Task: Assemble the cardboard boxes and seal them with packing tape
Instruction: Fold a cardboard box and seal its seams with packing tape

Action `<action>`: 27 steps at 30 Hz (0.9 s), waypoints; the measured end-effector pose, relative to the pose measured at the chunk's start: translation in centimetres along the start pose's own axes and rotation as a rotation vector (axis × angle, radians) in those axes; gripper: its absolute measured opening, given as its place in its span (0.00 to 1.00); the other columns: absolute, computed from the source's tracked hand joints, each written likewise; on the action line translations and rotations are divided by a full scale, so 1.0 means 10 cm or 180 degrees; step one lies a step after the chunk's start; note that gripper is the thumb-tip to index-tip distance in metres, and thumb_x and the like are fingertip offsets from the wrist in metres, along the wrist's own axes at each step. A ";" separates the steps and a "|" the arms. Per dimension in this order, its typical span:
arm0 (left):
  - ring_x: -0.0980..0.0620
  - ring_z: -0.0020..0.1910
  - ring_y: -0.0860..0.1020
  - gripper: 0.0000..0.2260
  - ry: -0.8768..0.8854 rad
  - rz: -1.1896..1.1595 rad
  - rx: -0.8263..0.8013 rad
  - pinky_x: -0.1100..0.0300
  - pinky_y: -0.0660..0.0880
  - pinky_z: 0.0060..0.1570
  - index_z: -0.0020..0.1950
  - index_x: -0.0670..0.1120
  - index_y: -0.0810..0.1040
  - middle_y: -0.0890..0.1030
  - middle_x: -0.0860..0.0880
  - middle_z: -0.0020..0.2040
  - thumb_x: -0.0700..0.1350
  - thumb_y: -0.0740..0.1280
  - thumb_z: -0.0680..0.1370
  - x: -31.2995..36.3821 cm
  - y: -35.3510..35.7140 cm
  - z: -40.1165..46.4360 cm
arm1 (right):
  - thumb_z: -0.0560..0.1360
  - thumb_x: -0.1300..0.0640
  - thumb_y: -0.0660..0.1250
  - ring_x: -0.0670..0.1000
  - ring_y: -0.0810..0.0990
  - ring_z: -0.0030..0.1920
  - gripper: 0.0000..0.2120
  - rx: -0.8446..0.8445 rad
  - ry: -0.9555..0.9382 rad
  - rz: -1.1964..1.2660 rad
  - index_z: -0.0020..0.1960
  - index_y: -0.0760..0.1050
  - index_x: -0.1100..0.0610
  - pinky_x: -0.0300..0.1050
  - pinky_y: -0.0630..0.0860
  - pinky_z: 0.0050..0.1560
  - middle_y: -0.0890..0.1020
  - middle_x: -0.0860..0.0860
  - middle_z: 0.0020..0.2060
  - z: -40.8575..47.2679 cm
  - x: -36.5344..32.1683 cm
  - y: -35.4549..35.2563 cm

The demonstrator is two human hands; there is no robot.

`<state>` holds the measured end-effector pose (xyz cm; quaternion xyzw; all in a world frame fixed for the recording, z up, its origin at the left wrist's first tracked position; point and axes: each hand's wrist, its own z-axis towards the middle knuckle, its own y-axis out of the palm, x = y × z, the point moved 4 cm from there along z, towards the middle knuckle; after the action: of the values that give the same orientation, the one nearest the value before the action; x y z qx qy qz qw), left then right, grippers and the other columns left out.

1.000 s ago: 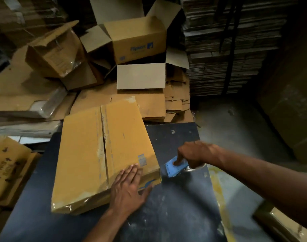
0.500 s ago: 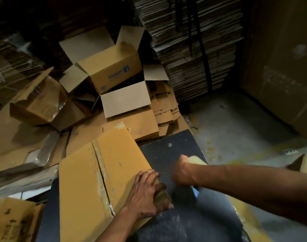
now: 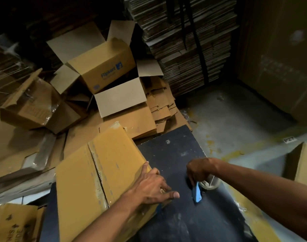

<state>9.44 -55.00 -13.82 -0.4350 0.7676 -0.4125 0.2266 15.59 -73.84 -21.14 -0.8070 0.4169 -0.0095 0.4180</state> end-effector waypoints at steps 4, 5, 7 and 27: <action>0.52 0.62 0.71 0.47 -0.0014 -0.0095 0.0208 0.38 0.38 0.76 0.53 0.54 0.87 0.84 0.55 0.52 0.77 0.33 0.76 0.02 0.01 -0.02 | 0.75 0.59 0.66 0.51 0.85 0.45 0.18 0.0438 0.0315 0.0095 0.56 0.85 0.40 0.49 0.83 0.53 0.87 0.44 0.48 0.03 0.12 0.07; 0.52 0.62 0.71 0.46 -0.0012 -0.0118 0.0193 0.39 0.38 0.75 0.53 0.53 0.87 0.84 0.55 0.51 0.76 0.34 0.76 0.03 0.00 -0.01 | 0.75 0.58 0.66 0.52 0.85 0.47 0.19 0.0511 0.0405 0.0089 0.57 0.84 0.39 0.49 0.83 0.53 0.87 0.45 0.49 0.03 0.12 0.09; 0.53 0.63 0.72 0.41 -0.0009 -0.0259 0.0203 0.39 0.39 0.76 0.54 0.54 0.86 0.85 0.55 0.53 0.73 0.38 0.80 0.02 -0.02 0.00 | 0.74 0.59 0.67 0.52 0.84 0.53 0.21 0.0552 0.0462 0.0079 0.61 0.82 0.37 0.47 0.82 0.56 0.86 0.44 0.53 -0.02 0.07 0.10; 0.56 0.83 0.49 0.22 0.0263 -0.0727 0.1804 0.49 0.44 0.81 0.78 0.59 0.69 0.59 0.55 0.83 0.58 0.48 0.86 -0.67 0.47 -0.21 | 0.68 0.59 0.63 0.47 0.50 0.83 0.51 0.3750 0.0944 0.3844 0.84 0.39 0.51 0.46 0.61 0.79 0.45 0.47 0.84 0.46 -2.11 1.02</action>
<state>9.14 -47.07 -16.57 -0.4208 0.5767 -0.6503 0.2596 -3.27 -59.51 -24.12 -0.0881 0.7527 -0.1059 0.6438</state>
